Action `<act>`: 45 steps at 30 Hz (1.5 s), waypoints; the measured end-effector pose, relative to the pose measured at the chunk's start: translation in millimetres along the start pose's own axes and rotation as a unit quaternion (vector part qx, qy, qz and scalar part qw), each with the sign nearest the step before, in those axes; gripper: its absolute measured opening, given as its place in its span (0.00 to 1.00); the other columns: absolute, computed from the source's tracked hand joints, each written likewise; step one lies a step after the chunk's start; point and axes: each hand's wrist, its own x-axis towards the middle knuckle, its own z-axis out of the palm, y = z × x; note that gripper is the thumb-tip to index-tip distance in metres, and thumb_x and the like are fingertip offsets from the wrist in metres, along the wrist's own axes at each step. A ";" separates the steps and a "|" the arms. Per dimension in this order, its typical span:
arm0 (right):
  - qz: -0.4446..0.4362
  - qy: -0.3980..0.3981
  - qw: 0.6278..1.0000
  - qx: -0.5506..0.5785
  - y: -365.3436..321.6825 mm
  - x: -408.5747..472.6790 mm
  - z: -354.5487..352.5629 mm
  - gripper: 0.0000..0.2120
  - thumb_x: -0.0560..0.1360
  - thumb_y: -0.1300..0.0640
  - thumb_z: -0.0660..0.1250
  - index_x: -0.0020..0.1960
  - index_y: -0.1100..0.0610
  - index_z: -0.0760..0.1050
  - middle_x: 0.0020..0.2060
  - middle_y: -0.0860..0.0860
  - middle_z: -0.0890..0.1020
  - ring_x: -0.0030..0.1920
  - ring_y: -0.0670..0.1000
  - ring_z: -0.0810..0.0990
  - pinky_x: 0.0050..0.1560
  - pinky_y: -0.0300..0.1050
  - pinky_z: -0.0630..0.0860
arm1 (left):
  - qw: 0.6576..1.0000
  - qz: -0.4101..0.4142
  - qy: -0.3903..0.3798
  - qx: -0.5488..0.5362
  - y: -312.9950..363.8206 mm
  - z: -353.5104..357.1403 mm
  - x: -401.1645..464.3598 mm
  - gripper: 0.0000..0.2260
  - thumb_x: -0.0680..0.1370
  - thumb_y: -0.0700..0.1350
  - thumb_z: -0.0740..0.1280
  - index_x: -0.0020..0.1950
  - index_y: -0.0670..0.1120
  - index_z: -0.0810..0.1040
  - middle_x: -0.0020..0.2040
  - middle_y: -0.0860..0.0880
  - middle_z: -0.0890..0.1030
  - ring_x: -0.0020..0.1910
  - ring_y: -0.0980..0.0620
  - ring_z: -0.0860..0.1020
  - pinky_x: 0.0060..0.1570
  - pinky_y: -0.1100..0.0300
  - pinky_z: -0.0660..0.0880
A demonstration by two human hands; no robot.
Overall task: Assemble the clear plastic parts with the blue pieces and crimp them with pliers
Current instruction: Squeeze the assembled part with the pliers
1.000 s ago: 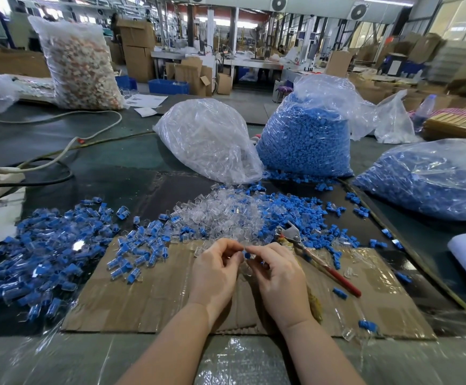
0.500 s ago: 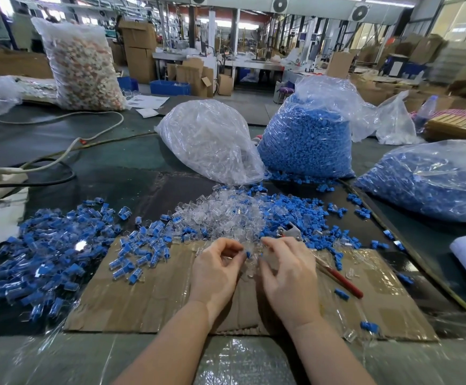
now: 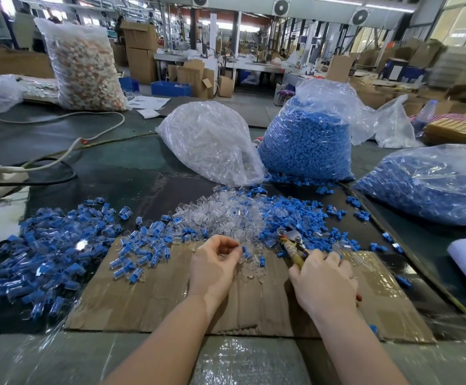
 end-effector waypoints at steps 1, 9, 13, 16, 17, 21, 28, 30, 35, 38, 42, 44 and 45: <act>-0.010 0.011 1.000 -0.006 0.3 -0.2 -2.4 0.16 0.78 0.44 0.54 0.55 0.56 0.68 0.59 0.55 0.72 0.58 0.56 0.70 0.57 0.50 0.69 | 1.000 -0.004 0.005 -0.005 1.4 -0.7 1.4 0.04 0.74 0.38 0.70 0.43 0.47 0.78 0.39 0.47 0.80 0.38 0.52 0.77 0.39 0.64 0.74; -0.129 -0.153 0.940 0.277 -9.4 1.6 -27.8 0.14 0.80 0.47 0.54 0.43 0.56 0.69 0.37 0.50 0.73 0.36 0.49 0.71 0.39 0.46 0.67 | 0.994 -0.067 0.010 -0.084 14.6 -6.5 14.2 0.03 0.73 0.38 0.70 0.44 0.44 0.79 0.40 0.47 0.81 0.39 0.54 0.78 0.37 0.68 0.73; -0.131 -0.250 0.873 0.397 -15.5 -4.6 -32.7 0.15 0.78 0.52 0.58 0.34 0.54 0.63 0.27 0.49 0.66 0.30 0.51 0.64 0.37 0.47 0.61 | 0.992 -0.087 0.014 -0.085 22.0 -11.3 16.9 0.02 0.74 0.38 0.70 0.43 0.44 0.79 0.39 0.47 0.81 0.38 0.55 0.77 0.30 0.75 0.70; -0.134 -0.290 0.854 0.410 -13.8 -5.2 -33.8 0.13 0.77 0.55 0.60 0.35 0.55 0.65 0.29 0.52 0.67 0.35 0.52 0.66 0.40 0.48 0.62 | 0.992 -0.104 0.016 -0.075 24.5 -16.2 17.1 0.02 0.74 0.38 0.70 0.42 0.45 0.79 0.39 0.48 0.81 0.37 0.56 0.77 0.27 0.75 0.69; -0.131 -0.308 0.844 0.419 -13.0 -5.3 -34.1 0.10 0.76 0.58 0.61 0.36 0.55 0.66 0.30 0.53 0.68 0.35 0.52 0.66 0.40 0.48 0.63 | 0.991 -0.111 0.019 -0.076 24.9 -17.3 17.1 0.03 0.74 0.38 0.70 0.41 0.45 0.79 0.38 0.48 0.81 0.36 0.57 0.76 0.25 0.75 0.69; -0.121 -0.335 0.838 0.413 -12.0 -4.9 -35.0 0.05 0.71 0.66 0.59 0.41 0.57 0.66 0.36 0.56 0.69 0.39 0.54 0.68 0.40 0.49 0.62 | 0.990 -0.126 0.023 -0.065 26.9 -18.4 17.1 0.02 0.74 0.38 0.70 0.41 0.44 0.79 0.38 0.47 0.80 0.35 0.56 0.75 0.22 0.76 0.66; -0.114 -0.359 0.816 0.438 -14.8 -3.2 -36.9 0.06 0.72 0.67 0.58 0.41 0.57 0.67 0.36 0.55 0.69 0.41 0.54 0.68 0.40 0.48 0.63 | 0.986 -0.145 0.037 -0.069 32.5 -18.3 17.7 0.02 0.74 0.38 0.70 0.42 0.44 0.79 0.38 0.48 0.80 0.35 0.56 0.74 0.24 0.70 0.70; -0.111 -0.352 0.822 0.434 -15.5 -3.4 -37.7 0.05 0.71 0.66 0.59 0.43 0.57 0.68 0.38 0.56 0.70 0.41 0.54 0.69 0.42 0.50 0.64 | 0.984 -0.150 0.044 -0.081 33.3 -18.0 16.6 0.02 0.74 0.37 0.69 0.42 0.43 0.79 0.38 0.47 0.80 0.37 0.56 0.75 0.30 0.65 0.67; -0.111 -0.358 0.818 0.436 -16.3 -4.4 -40.2 0.05 0.71 0.65 0.60 0.43 0.57 0.70 0.38 0.55 0.71 0.41 0.53 0.70 0.44 0.49 0.65 | 0.980 -0.163 0.055 -0.103 35.0 -17.9 14.6 0.03 0.74 0.37 0.69 0.41 0.43 0.79 0.38 0.48 0.79 0.38 0.56 0.73 0.34 0.62 0.67; -0.117 -0.357 0.823 0.425 -16.7 -6.3 -42.2 0.04 0.72 0.64 0.60 0.42 0.57 0.70 0.37 0.54 0.71 0.40 0.52 0.70 0.43 0.50 0.66 | 0.980 -0.165 0.055 -0.098 35.2 -18.2 14.1 0.02 0.74 0.37 0.69 0.42 0.43 0.79 0.39 0.48 0.79 0.38 0.56 0.73 0.33 0.62 0.67; -0.149 -0.326 0.847 0.392 -19.0 -9.8 -42.7 0.06 0.73 0.64 0.58 0.39 0.56 0.66 0.36 0.55 0.70 0.38 0.52 0.68 0.39 0.48 0.63 | 0.979 -0.168 0.063 -0.096 37.6 -17.2 12.9 0.02 0.74 0.37 0.69 0.42 0.43 0.79 0.38 0.48 0.79 0.35 0.56 0.73 0.24 0.67 0.70; -0.161 -0.311 0.852 0.390 -20.3 -11.1 -41.0 0.07 0.73 0.65 0.56 0.38 0.56 0.64 0.36 0.55 0.69 0.38 0.53 0.67 0.39 0.49 0.62 | 0.980 -0.163 0.066 -0.092 37.5 -16.6 12.9 0.03 0.74 0.37 0.69 0.42 0.44 0.79 0.38 0.48 0.79 0.36 0.57 0.74 0.30 0.64 0.68; -0.164 -0.306 0.854 0.387 -20.9 -11.7 -40.1 0.08 0.74 0.65 0.56 0.38 0.56 0.64 0.36 0.55 0.68 0.38 0.53 0.66 0.39 0.49 0.62 | 0.981 -0.161 0.066 -0.090 37.0 -16.3 12.8 0.03 0.74 0.37 0.69 0.42 0.44 0.79 0.39 0.49 0.79 0.37 0.57 0.74 0.32 0.64 0.67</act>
